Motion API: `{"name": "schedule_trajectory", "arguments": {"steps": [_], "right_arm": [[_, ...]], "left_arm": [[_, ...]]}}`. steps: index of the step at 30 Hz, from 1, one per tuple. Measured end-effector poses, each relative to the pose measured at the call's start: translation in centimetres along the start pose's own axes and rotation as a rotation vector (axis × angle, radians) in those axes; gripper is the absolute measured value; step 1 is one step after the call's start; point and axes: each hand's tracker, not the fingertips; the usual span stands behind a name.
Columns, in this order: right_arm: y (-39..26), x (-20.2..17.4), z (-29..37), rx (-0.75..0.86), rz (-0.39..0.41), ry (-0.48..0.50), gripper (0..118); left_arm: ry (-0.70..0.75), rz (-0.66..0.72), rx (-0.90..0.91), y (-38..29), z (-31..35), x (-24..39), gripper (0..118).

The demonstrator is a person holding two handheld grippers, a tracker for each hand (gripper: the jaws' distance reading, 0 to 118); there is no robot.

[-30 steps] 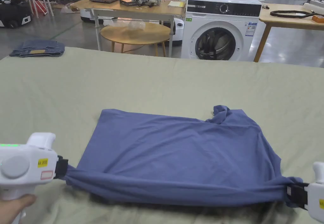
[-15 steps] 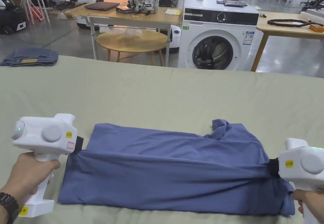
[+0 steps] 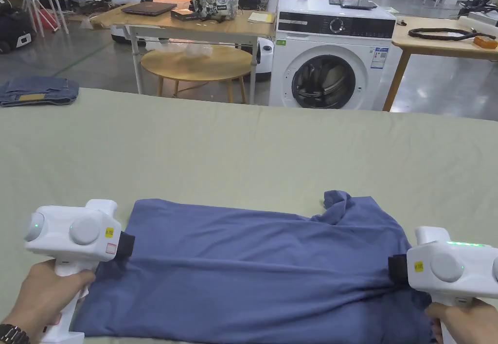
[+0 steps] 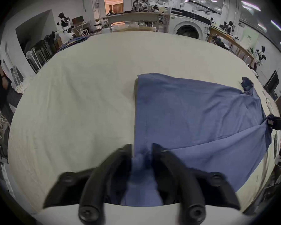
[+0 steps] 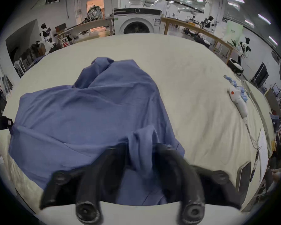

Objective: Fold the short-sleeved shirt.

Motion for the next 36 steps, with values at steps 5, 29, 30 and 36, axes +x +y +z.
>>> {"name": "schedule_trajectory", "arguments": {"steps": [5,29,30,36], "right_arm": [[0.0,-0.9,2.7,0.166,-0.008,0.03,68],[-9.8,-6.9,13.2,0.49,-0.052,0.069,0],[-9.9,-6.9,13.1,0.486,-0.048,0.067,0],[-10.2,-6.6,12.4,0.456,-0.037,0.059,0]], "left_arm": [[0.005,-0.033,0.116,-0.6,2.6,1.8,38],[0.043,0.035,0.335,-12.2,12.5,1.5,0],[0.027,0.045,0.294,-12.0,12.2,0.7,0],[-0.104,0.134,0.036,-9.0,8.5,-2.9,0]]}}
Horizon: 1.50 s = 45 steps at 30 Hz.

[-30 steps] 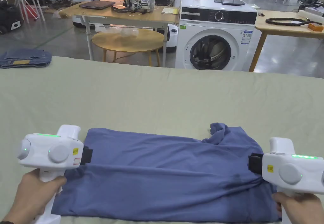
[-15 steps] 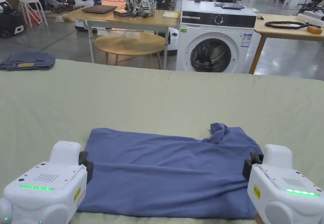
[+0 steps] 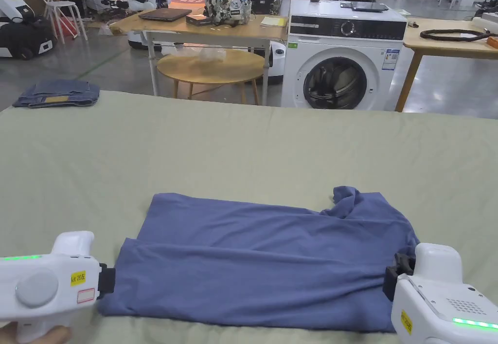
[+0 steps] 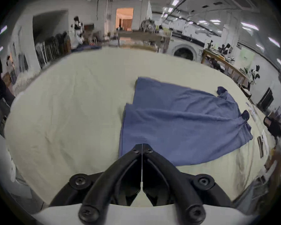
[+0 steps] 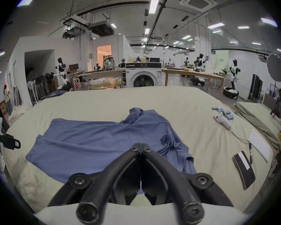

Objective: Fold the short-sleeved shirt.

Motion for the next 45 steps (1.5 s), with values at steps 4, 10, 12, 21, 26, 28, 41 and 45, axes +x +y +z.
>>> {"name": "schedule_trajectory", "arguments": {"steps": [4,10,12,21,26,28,41,45], "right_arm": [[-0.2,0.2,-0.2,-0.017,0.002,-0.009,0],[-0.9,0.7,-0.5,-0.048,0.006,-0.024,0],[-1.1,1.1,-0.5,-0.06,0.004,-0.027,0],[-0.2,5.0,-2.0,-0.18,-0.012,-0.023,0],[2.7,9.0,-5.0,-0.313,0.017,-0.002,0],[3.5,10.3,-6.6,-0.373,0.029,-0.008,2],[-0.5,11.5,-14.8,-0.791,0.02,-0.002,64],[0.2,10.5,-13.8,-0.766,0.024,0.039,12]], "left_arm": [[0.026,0.023,-0.144,1.1,-3.2,-0.5,35],[0.098,0.014,-0.257,0.6,-6.5,0.7,46],[0.166,-0.017,-0.254,0.5,-5.9,2.0,44],[0.163,-0.142,-0.175,-1.5,-4.6,3.6,1],[0.153,-0.139,-0.136,-1.3,-3.3,2.6,1],[0.139,-0.123,-0.126,-0.9,-3.2,2.2,1],[0.134,-0.122,-0.137,-0.8,-3.6,2.2,1],[0.131,-0.121,-0.136,-0.9,-3.6,2.3,1]]}}
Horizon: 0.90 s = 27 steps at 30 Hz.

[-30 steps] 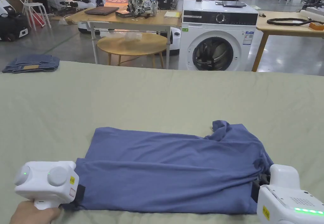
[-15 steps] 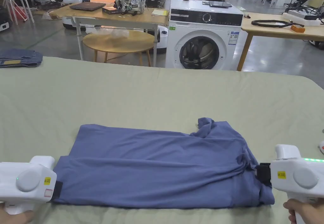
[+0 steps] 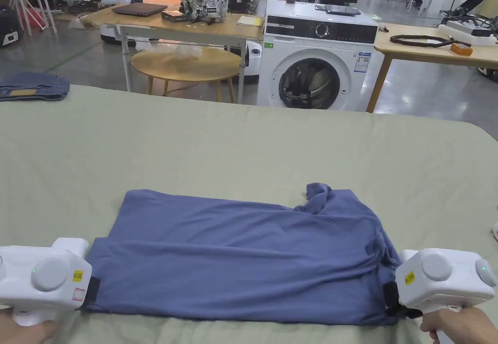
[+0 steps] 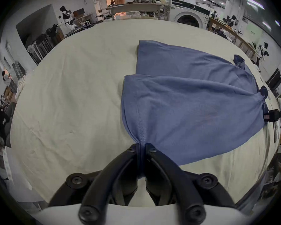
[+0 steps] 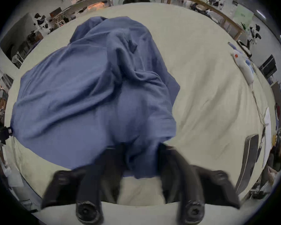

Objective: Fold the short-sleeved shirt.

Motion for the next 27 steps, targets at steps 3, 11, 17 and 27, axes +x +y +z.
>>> {"name": "schedule_trajectory", "arguments": {"steps": [3,11,17,27], "right_arm": [[-0.8,-1.5,1.3,0.002,0.003,-0.023,9],[-2.6,-1.1,6.4,0.131,0.011,-0.006,8],[-6.2,-1.6,11.7,0.22,0.035,-0.015,8],[-15.7,-0.9,11.8,0.151,0.017,-0.006,8]], "left_arm": [[0.0,-0.003,0.004,-0.1,-0.1,0.1,1],[-0.049,0.011,0.102,0.0,2.9,-0.9,1],[-0.072,0.009,0.155,-1.0,6.2,-1.8,1],[-0.097,0.012,0.109,-9.1,8.0,-3.5,1]]}}
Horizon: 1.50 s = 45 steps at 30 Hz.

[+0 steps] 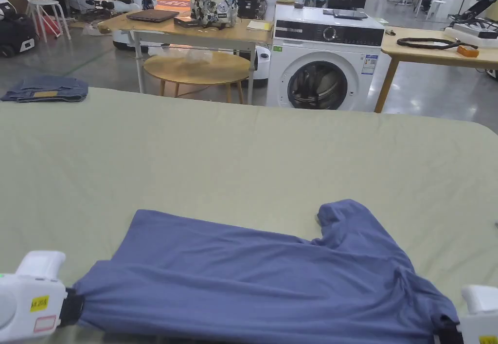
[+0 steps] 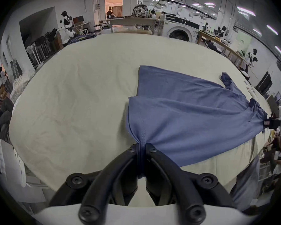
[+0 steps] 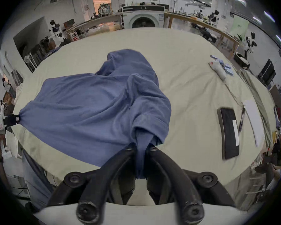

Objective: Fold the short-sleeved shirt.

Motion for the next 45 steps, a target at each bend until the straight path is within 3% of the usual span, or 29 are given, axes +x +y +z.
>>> {"name": "schedule_trajectory", "arguments": {"steps": [8,16,17,19,20,24,27,29,30,31,32,33,35,36,45], "right_arm": [[-3.2,0.4,-5.1,-0.084,-0.003,-0.049,8],[-2.2,1.2,-6.4,-0.097,0.014,-0.084,15],[-1.9,0.7,-5.5,-0.091,0.025,-0.116,24],[-0.9,0.8,-4.2,-0.041,0.045,-0.173,55],[-0.6,0.4,-3.1,-0.004,0.038,-0.172,68],[1.7,-0.6,0.0,0.147,0.012,-0.172,68],[2.7,-1.7,1.1,0.274,-0.011,-0.159,68],[2.9,-3.3,2.1,0.377,-0.042,-0.132,66],[2.7,-3.9,2.4,0.443,-0.051,-0.11,60],[2.6,-4.5,2.7,0.489,-0.058,-0.102,47],[2.7,-4.9,2.7,0.527,-0.06,-0.105,23],[2.6,-5.5,2.8,0.57,-0.066,-0.107,12],[2.5,-6.6,3.0,0.624,-0.066,-0.109,4],[2.6,-7.0,3.0,0.641,-0.068,-0.101,0],[4.0,-9.7,1.1,0.632,-0.055,-0.044,0]], "left_arm": [[0.026,-0.004,-0.127,-4.5,-3.2,0.1,1],[0.043,-0.01,-0.136,-3.7,-3.5,0.4,1],[0.031,0.0,-0.134,-3.4,-3.1,0.2,1],[0.016,0.015,-0.125,-2.5,-2.3,0.2,2],[0.016,0.019,-0.097,-2.0,-1.7,0.3,8],[0.044,0.016,0.054,0.9,0.6,1.2,37],[0.054,-0.002,0.157,2.5,1.4,2.1,37],[0.08,-0.028,0.244,3.2,1.9,3.0,37],[0.09,-0.04,0.291,3.4,2.2,3.6,37],[0.089,-0.053,0.336,3.4,2.3,4.0,37],[0.088,-0.057,0.382,3.4,2.6,4.4,35],[0.088,-0.067,0.427,3.4,2.9,5.0,28],[0.121,-0.087,0.474,3.4,3.1,5.9,0],[0.133,-0.099,0.507,3.3,3.2,6.4,0],[0.099,-0.076,0.451,5.8,0.6,7.4,0]]}}
